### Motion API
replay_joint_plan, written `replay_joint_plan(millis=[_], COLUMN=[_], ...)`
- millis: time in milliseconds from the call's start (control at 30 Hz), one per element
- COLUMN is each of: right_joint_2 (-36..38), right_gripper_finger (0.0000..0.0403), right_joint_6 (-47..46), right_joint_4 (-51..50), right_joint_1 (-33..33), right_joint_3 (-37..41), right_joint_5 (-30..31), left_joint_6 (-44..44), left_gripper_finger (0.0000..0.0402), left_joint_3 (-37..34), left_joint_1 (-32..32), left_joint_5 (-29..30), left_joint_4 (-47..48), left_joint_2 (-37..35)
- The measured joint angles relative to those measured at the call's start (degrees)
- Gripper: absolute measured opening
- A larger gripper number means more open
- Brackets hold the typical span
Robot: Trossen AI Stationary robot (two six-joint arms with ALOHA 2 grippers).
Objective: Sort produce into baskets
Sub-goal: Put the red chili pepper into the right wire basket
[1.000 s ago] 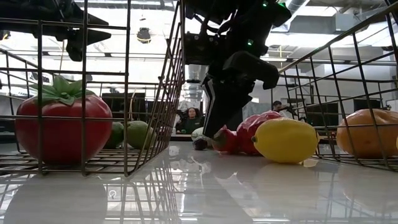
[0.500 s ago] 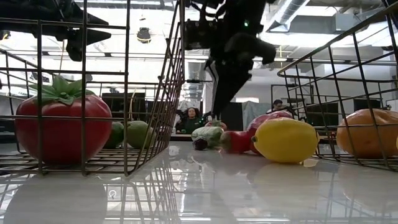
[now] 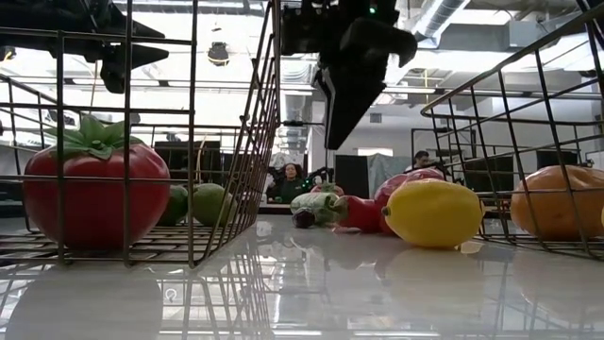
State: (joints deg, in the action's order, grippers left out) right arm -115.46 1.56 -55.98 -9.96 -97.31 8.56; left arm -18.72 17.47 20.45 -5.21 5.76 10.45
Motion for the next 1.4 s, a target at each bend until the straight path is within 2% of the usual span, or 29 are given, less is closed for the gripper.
replay_joint_plan(millis=[133,233,433,667,967,1300,1400], right_joint_2=[-0.15,-0.02,-0.12,-0.11,-0.11,-0.11,-0.11], right_gripper_finger=[0.0146,0.0167,0.0175,0.0173,0.0126,0.0019,0.0017], right_joint_6=[0.39,1.06,1.50,1.46,1.46,1.55,1.75], right_joint_4=[4.76,9.58,14.48,14.84,18.71,19.97,19.66], right_joint_1=[-0.13,-0.13,-0.13,-0.13,-0.01,0.85,1.16], right_joint_3=[3.20,6.04,9.81,11.79,15.78,16.08,16.10], right_joint_5=[-0.95,-1.03,-1.14,-1.19,-1.10,-0.91,-0.92], left_joint_6=[-0.02,-0.06,-0.20,-0.20,-0.17,-0.17,-0.15], left_gripper_finger=[0.0133,0.0133,0.0133,0.0133,0.0133,0.0133,0.0133], left_joint_3=[0.00,0.00,0.00,0.00,0.00,0.00,0.00], left_joint_1=[0.00,0.00,0.00,0.00,0.02,0.00,0.00], left_joint_5=[0.01,-0.01,-0.01,-0.01,0.01,0.02,0.00], left_joint_4=[0.00,0.00,0.02,0.02,0.02,0.00,0.02], left_joint_2=[-0.02,-0.01,0.00,0.00,0.01,-0.02,0.00])
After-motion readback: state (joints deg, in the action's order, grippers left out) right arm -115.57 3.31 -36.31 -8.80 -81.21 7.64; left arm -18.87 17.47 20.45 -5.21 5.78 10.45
